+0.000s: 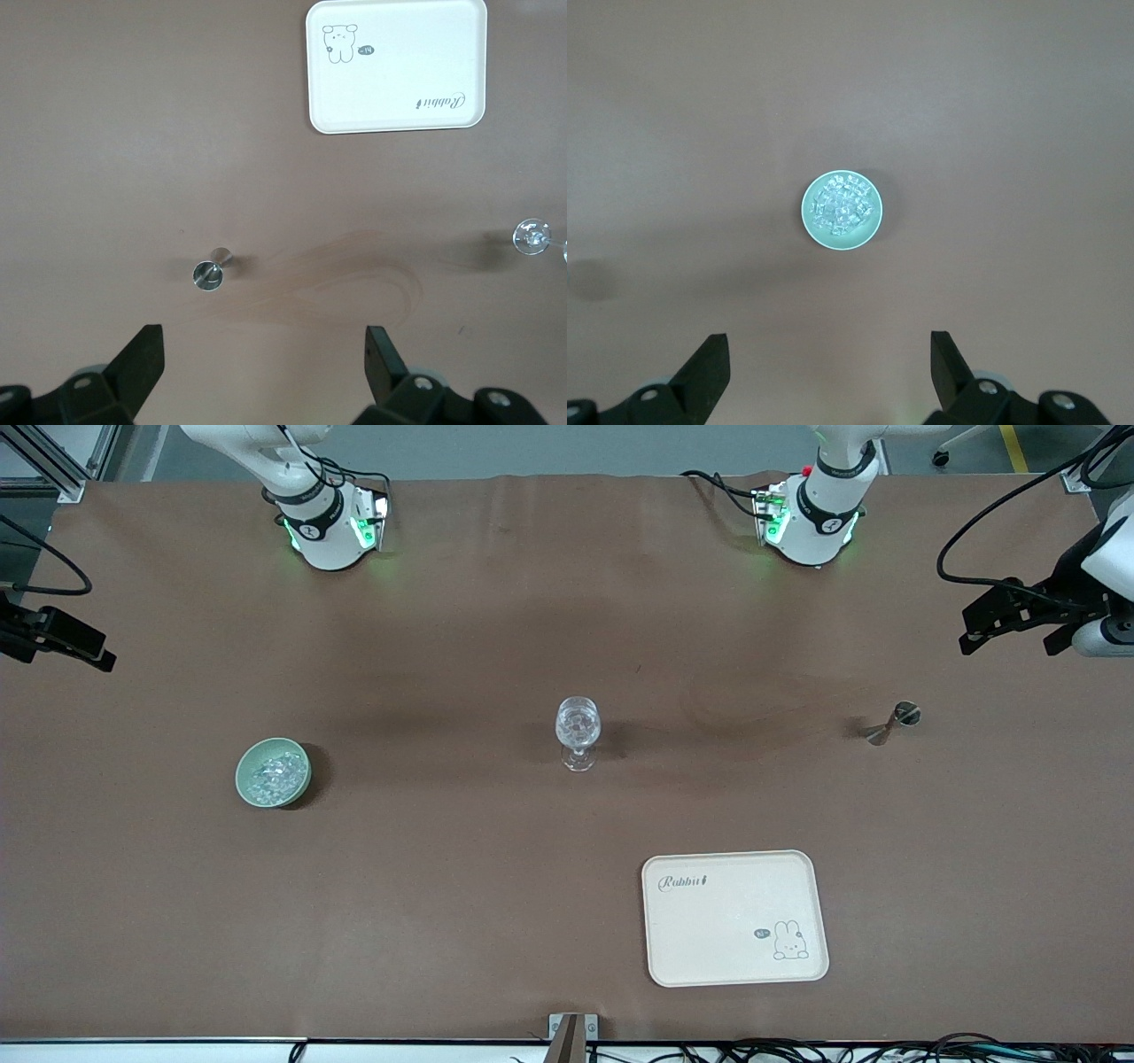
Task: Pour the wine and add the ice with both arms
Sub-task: 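Reach the right gripper to the ice bowl while the left gripper reaches the jigger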
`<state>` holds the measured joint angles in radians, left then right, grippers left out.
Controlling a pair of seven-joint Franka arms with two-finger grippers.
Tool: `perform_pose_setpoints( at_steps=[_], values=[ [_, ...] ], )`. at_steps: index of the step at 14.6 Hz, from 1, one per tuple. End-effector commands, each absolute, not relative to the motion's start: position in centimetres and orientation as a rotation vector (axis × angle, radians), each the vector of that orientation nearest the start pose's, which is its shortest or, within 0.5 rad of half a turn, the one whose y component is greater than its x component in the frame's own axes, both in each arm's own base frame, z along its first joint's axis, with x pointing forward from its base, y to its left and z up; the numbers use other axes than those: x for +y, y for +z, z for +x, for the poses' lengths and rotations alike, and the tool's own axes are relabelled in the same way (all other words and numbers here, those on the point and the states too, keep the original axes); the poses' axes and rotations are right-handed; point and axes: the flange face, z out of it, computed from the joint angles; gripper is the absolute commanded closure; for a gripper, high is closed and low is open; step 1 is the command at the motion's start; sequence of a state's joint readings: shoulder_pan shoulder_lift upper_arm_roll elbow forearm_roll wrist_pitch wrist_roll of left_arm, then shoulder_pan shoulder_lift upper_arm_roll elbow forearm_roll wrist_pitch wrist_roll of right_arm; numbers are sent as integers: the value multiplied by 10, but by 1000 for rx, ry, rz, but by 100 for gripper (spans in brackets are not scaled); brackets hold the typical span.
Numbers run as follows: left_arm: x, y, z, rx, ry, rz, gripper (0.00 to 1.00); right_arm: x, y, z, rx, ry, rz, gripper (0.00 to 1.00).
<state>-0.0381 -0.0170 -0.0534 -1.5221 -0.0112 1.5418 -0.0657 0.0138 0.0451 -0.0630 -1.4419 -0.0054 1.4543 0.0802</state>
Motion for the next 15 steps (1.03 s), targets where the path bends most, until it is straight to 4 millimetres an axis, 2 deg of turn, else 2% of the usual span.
perform_pose_setpoints(
  at_steps=[1,8,9,11,12,14,15],
  values=[
    [-50,655,545,52,-74,-3155,0,-26,650,548,227,51,-3129,0],
    [-45,654,545,49,-62,-3153,0,-25,645,550,177,70,-3131,0],
    [-36,652,547,6,-52,-3155,0,-25,644,550,149,74,-3132,0],
    [-9,646,545,-111,16,-3164,0,-27,624,551,124,118,-3131,0],
    [0,640,547,-179,46,-3164,0,-27,613,554,120,127,-3131,0],
    [32,627,555,-411,89,-3205,0,-28,587,560,113,118,-3132,0],
    [49,621,555,-509,117,-3206,0,-26,567,563,107,120,-3132,0]
  ],
)
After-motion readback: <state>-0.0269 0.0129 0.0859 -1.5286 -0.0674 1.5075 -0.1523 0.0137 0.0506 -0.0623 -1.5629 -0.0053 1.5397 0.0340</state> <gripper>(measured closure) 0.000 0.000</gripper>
